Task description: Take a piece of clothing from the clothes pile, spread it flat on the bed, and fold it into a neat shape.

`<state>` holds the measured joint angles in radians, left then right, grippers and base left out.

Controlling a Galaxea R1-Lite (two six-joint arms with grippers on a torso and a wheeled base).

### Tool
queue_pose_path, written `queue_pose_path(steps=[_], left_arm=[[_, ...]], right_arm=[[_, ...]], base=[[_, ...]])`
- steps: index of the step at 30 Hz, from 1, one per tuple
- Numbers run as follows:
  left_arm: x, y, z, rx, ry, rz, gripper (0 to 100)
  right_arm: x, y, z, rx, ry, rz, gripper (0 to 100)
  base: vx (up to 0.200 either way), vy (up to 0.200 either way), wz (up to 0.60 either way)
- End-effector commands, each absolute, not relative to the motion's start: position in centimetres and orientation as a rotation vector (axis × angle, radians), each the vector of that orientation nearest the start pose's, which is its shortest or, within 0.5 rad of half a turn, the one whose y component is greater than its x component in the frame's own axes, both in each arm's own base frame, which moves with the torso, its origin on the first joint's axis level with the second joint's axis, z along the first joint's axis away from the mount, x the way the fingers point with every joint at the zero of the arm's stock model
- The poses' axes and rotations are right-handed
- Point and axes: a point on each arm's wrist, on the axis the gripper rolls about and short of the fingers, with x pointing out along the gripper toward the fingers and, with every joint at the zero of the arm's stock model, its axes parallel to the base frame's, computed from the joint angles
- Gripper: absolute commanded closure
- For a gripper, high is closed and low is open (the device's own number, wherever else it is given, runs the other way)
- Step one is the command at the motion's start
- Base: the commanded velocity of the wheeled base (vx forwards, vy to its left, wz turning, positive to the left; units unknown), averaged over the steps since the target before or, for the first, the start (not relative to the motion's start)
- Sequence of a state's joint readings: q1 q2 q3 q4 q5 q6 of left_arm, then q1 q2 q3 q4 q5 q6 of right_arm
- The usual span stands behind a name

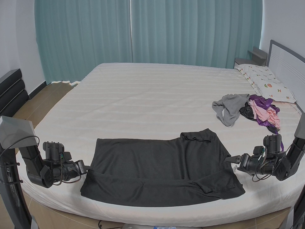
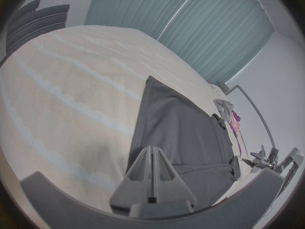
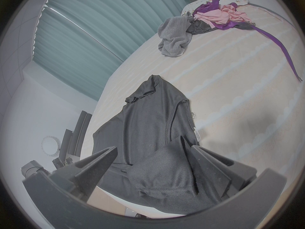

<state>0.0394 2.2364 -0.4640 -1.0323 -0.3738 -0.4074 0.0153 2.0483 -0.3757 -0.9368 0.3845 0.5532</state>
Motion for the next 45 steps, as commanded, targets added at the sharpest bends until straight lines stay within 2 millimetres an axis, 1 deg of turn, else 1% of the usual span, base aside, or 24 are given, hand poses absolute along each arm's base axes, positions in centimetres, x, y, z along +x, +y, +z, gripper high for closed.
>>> queue_pose_path(steps=[1,5,6,15,19,20,22,25,29,34,45], left_arm=[[30.1,0.9,-1.9,-0.532,0.772,-0.127,100],[30.0,1.0,-1.9,-0.537,0.773,-0.122,100],[30.0,1.0,-1.9,-0.539,0.774,-0.123,0],[29.9,0.7,-1.6,-0.556,0.774,-0.144,0],[30.0,0.6,-1.5,-0.585,0.778,-0.193,0],[30.2,0.4,-1.4,-0.609,0.782,-0.242,0],[30.4,0.3,-1.5,-0.621,0.788,-0.282,0],[30.6,0.4,-1.6,-0.618,0.780,-0.302,0],[31.1,0.4,-2.9,-0.613,0.736,-0.328,0],[31.5,0.4,-3.8,-0.606,0.680,-0.343,0],[31.3,0.0,-4.1,-0.599,0.693,-0.352,0]], right_arm=[[27.0,1.3,1.8,0.657,0.816,0.173,0],[27.0,1.3,1.8,0.657,0.816,0.173,0],[27.0,1.3,1.8,0.657,0.816,0.173,0],[27.0,1.3,1.8,0.657,0.816,0.173,0],[27.0,1.3,1.8,0.657,0.817,0.172,0],[27.0,1.3,1.8,0.657,0.818,0.174,0],[27.0,1.3,1.8,0.656,0.818,0.175,0],[27.0,1.4,1.8,0.655,0.817,0.177,0],[27.0,1.4,1.7,0.655,0.821,0.178,0],[27.0,1.5,1.7,0.654,0.825,0.179,0],[27.0,1.5,1.6,0.654,0.827,0.180,0]], base=[[0.000,0.000,0.00],[0.000,0.000,0.00],[0.000,0.000,0.00],[0.000,0.000,0.00],[0.000,0.000,0.00],[0.000,0.000,0.00],[0.000,0.000,0.00],[0.000,0.000,0.00],[0.000,0.000,0.00],[0.000,0.000,0.00],[0.000,0.000,0.00]])
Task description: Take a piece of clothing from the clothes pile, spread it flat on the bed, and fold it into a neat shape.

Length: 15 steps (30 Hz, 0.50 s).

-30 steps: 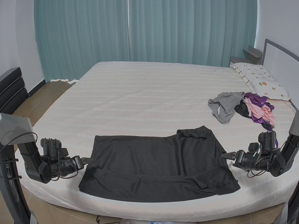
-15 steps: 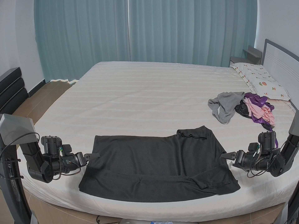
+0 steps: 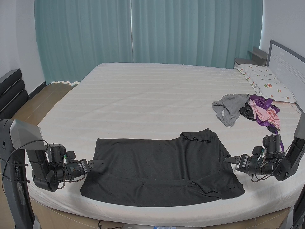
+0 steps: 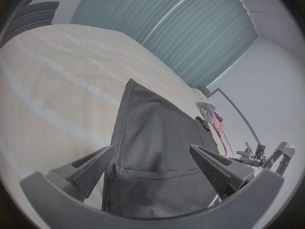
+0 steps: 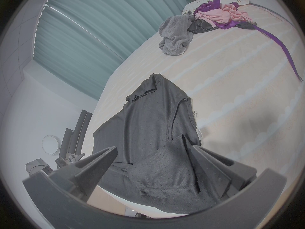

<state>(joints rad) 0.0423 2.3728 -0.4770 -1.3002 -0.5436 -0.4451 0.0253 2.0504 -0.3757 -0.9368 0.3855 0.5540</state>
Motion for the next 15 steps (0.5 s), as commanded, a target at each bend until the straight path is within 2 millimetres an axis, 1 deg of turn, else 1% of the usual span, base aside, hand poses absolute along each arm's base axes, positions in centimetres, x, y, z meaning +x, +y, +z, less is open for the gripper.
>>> queue_pose_path(steps=[1,5,6,11,15], left_arm=[[31.3,0.0,-4.1,-0.599,0.693,-0.352,0],[31.1,0.1,-4.1,-0.601,0.700,-0.348,0],[31.0,0.1,-4.2,-0.602,0.701,-0.348,100],[30.2,0.2,-4.4,-0.608,0.726,-0.334,100],[30.1,0.4,-4.4,-0.606,0.716,-0.323,100]], right_arm=[[27.0,1.6,1.6,0.654,0.827,0.182,0],[27.0,1.6,1.7,0.654,0.826,0.182,0],[26.9,1.6,1.6,0.654,0.827,0.182,0],[27.0,1.4,1.6,0.657,0.827,0.176,0],[27.0,1.3,1.6,0.661,0.825,0.175,0]], base=[[0.000,0.000,0.00],[0.000,0.000,0.00],[0.000,0.000,0.00],[0.000,0.000,0.00],[0.000,0.000,0.00]])
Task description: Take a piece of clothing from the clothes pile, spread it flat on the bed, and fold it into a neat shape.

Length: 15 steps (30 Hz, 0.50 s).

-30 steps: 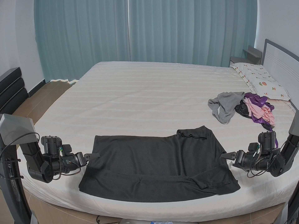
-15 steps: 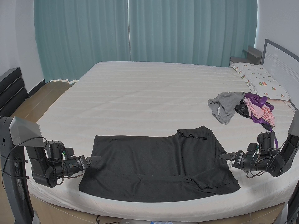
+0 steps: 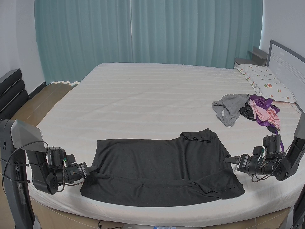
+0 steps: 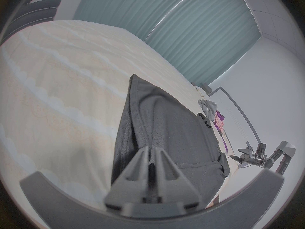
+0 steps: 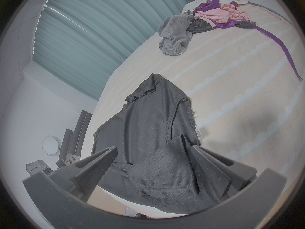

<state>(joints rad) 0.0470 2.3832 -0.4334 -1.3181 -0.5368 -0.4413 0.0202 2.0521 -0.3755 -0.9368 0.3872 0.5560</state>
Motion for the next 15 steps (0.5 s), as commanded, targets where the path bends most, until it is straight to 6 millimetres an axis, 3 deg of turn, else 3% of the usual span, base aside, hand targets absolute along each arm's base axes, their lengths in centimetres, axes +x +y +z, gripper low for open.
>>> queue_pose_path(steps=[1,15], left_arm=[[30.01,0.51,-4.42,-0.607,0.716,-0.320,100],[29.43,0.90,-3.96,-0.597,0.669,-0.289,100]], right_arm=[[26.99,1.35,1.58,0.662,0.828,0.177,0],[27.03,1.28,1.56,0.664,0.827,0.178,0]], base=[[0.000,0.000,0.00],[0.000,0.000,0.00]])
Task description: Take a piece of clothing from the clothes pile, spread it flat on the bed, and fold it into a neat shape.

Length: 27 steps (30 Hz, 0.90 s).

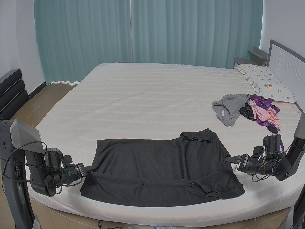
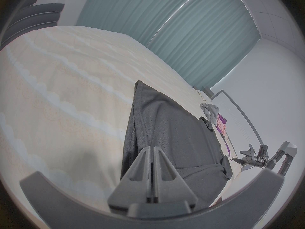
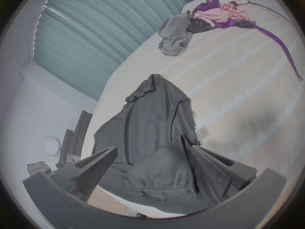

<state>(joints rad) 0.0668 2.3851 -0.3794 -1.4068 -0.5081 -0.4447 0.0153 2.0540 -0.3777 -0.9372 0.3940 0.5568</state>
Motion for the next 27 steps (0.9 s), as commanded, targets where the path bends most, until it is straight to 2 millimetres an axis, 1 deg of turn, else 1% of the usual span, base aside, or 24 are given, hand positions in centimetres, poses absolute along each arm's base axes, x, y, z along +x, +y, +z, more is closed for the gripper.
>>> queue_pose_path(steps=[1,3,9,12,14,17,18,20,27], left_arm=[[29.4,0.9,-3.9,-0.598,0.668,-0.288,100],[29.2,1.0,-3.7,-0.598,0.668,-0.286,100],[28.2,1.0,-1.4,-0.595,0.626,-0.293,100],[27.8,1.0,-0.7,-0.592,0.612,-0.295,100],[27.5,1.0,-0.5,-0.592,0.613,-0.293,100],[27.4,1.0,-0.4,-0.592,0.612,-0.295,100],[27.4,1.0,-0.4,-0.592,0.612,-0.295,100],[27.4,1.0,-0.5,-0.593,0.615,-0.294,100],[27.4,1.0,-0.6,-0.595,0.622,-0.292,100]], right_arm=[[27.0,1.3,1.6,0.665,0.828,0.179,0],[27.0,1.3,1.6,0.664,0.827,0.178,0],[27.1,1.2,1.6,0.665,0.825,0.177,0],[27.4,0.9,1.7,0.670,0.812,0.169,0],[27.5,0.7,1.6,0.677,0.813,0.180,0],[27.6,0.8,0.7,0.686,0.850,0.210,0],[27.6,0.8,0.7,0.685,0.851,0.210,0],[28.1,0.8,-0.1,0.650,0.832,0.236,0],[28.2,1.1,-1.6,0.598,0.817,0.284,0]], base=[[0.000,0.000,0.00],[0.000,0.000,0.00],[0.000,0.000,0.00],[0.000,0.000,0.00],[0.000,0.000,0.00],[0.000,0.000,0.00],[0.000,0.000,0.00],[0.000,0.000,0.00],[0.000,0.000,0.00]])
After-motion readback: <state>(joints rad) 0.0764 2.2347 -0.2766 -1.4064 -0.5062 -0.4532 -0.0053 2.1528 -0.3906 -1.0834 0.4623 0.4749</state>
